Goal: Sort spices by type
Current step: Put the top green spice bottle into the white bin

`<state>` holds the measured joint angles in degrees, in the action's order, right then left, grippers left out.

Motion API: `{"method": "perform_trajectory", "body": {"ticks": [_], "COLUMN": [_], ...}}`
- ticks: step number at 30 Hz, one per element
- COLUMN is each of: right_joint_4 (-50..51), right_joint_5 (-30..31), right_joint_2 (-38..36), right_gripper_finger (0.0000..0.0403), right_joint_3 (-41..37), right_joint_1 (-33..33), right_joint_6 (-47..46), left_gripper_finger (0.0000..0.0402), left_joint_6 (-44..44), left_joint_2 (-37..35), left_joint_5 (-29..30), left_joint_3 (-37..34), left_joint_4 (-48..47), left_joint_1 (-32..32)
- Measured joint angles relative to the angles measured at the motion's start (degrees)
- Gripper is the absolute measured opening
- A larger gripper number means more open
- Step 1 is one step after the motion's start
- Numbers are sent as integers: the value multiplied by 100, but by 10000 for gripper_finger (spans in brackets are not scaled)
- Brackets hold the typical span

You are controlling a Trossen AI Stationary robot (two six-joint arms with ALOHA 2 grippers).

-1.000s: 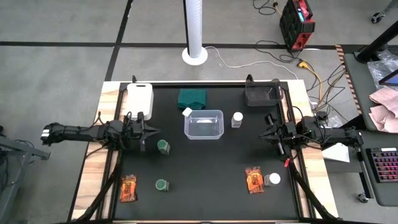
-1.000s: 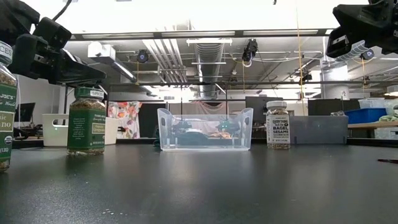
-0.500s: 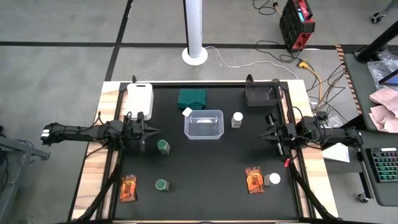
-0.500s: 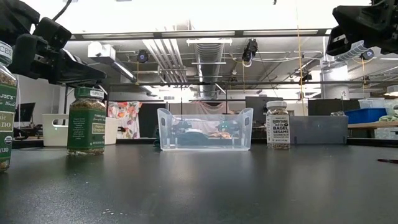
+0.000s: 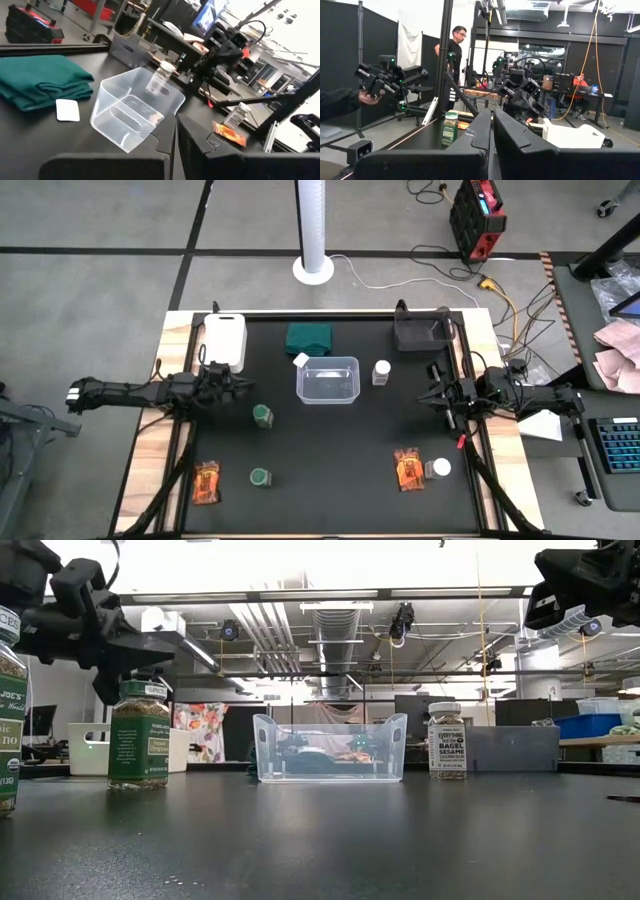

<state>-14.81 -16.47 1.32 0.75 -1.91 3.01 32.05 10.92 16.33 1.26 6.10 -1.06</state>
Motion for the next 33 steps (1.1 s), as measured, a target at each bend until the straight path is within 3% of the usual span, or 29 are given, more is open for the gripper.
{"method": "perform_trajectory", "body": {"ticks": [10,20,25,29,33], "right_joint_4": [-237,-340,202,793,1065], "right_joint_5": [20,165,769,1360,1412], "right_joint_2": [0,26,290,681,1052], "right_gripper_finger": [13,13,13,13,13], "right_joint_3": [0,265,646,992,1292], "right_joint_1": [0,0,2,1,1], "right_joint_6": [-133,-1021,-1556,-1935,-2213], "left_gripper_finger": [2,2,2,2,2], "left_joint_6": [-165,-640,-794,-1074,-1099], "left_joint_2": [63,625,1157,1679,2016], "left_joint_5": [161,-382,-383,-386,-388], "left_joint_3": [0,30,416,996,1952], "left_joint_4": [679,2134,2103,1497,-693], "left_joint_1": [-2,-86,-337,-678,-1009]}}
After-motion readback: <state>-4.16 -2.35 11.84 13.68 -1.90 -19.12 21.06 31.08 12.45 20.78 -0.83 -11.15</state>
